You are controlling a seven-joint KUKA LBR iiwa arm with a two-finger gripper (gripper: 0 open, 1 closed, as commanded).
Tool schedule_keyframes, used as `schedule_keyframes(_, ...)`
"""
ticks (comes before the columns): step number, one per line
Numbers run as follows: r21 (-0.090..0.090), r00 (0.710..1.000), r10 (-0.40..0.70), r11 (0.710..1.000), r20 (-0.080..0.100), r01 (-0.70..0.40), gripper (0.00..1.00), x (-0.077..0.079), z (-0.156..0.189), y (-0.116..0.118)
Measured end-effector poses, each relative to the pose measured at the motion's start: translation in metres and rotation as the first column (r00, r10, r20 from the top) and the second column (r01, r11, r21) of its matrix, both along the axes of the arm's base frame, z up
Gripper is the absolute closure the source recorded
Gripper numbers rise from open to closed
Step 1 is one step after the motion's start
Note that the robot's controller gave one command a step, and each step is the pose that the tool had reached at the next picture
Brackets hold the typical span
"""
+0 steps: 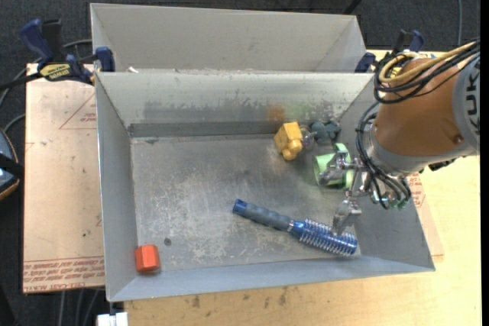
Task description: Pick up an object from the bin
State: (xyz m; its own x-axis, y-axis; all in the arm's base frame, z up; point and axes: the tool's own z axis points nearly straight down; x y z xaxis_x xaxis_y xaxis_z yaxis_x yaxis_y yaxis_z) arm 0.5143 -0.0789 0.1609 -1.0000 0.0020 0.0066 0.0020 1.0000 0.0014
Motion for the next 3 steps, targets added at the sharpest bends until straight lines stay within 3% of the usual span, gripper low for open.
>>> schedule_keyframes(1,-0.001,0.993,0.115,0.993,0.011,-0.115,0.0,-0.017,-0.084,0.053)
schedule_keyframes(2,-0.001,0.993,0.114,0.993,0.013,-0.114,1.0,-0.016,-0.082,0.053)
schedule_keyframes(3,-0.003,0.978,0.208,0.978,0.016,-0.208,1.0,-0.014,0.065,0.069)
